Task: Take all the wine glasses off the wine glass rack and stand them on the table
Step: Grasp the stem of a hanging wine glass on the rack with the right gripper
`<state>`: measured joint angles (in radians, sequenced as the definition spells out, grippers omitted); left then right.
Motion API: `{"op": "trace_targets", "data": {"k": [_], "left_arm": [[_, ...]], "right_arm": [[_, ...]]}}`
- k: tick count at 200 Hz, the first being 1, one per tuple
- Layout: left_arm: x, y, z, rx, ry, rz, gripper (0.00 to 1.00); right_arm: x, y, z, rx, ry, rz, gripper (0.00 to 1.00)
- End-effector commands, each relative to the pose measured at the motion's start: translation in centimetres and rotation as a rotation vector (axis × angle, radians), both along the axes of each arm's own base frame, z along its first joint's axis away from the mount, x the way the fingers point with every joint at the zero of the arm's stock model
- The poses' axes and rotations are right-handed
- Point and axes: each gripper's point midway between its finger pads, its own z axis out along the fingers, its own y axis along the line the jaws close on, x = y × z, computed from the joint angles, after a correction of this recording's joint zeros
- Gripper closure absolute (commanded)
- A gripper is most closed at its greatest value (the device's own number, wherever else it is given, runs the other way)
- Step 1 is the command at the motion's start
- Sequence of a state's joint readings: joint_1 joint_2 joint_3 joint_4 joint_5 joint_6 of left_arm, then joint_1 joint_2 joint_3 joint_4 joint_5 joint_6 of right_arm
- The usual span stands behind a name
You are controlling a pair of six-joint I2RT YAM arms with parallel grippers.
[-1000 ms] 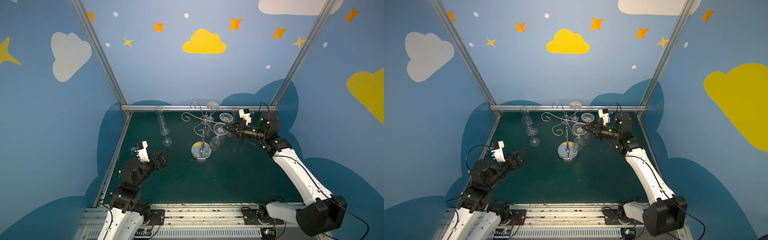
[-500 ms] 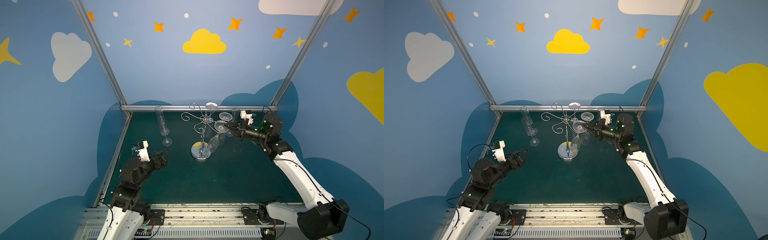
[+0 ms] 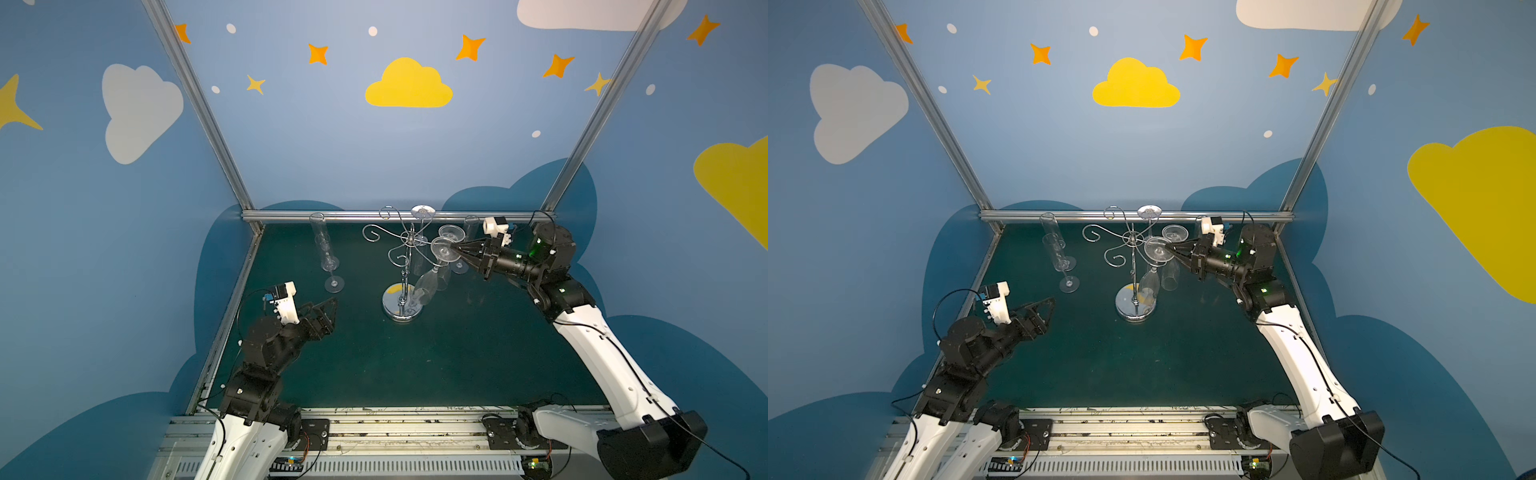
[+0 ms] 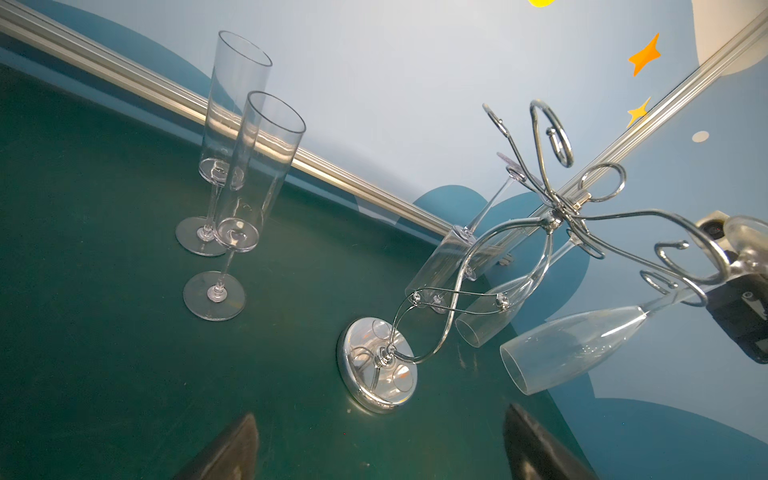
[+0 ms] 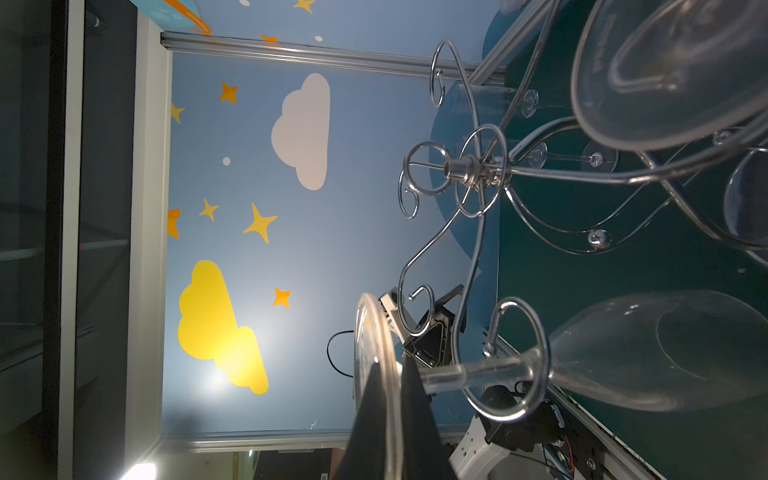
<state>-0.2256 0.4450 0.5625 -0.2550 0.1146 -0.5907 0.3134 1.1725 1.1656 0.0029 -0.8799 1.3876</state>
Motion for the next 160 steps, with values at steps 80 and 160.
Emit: {"op": "trace_targets", "data": {"k": [80,160], "left_arm": [[-0.9,0.6,0.0,0.021,-0.022,0.017,0.08],[-1.7,1.2,0.2,0.050,-0.039,0.039,0.07]], "right_arm": [[2.3,2.4,2.2,0.016,-0.039,0.007,1.00],[5.9,1.4,-0.1,0.005,0.035,-0.063,1.00]]}}
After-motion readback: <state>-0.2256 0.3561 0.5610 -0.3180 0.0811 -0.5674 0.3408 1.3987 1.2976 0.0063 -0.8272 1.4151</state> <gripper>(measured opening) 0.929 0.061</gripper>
